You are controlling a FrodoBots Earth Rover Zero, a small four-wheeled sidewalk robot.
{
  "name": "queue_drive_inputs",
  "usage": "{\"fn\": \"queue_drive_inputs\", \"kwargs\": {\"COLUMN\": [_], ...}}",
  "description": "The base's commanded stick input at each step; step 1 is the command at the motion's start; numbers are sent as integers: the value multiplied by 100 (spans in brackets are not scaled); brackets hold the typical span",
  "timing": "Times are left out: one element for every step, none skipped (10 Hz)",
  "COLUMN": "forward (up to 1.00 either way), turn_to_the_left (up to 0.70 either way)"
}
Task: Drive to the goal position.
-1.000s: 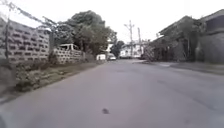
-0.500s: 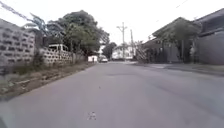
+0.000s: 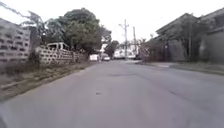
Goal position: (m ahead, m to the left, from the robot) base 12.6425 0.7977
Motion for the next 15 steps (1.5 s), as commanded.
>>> {"fn": "queue_drive_inputs", "kwargs": {"forward": [100,100,100,100,100,100,100,100,100,100,100,100,100,100,100], "turn_to_the_left": [7,7,7,-15,-33,-33,-33,-33,-33,-30,-1,7,7,7,7]}}
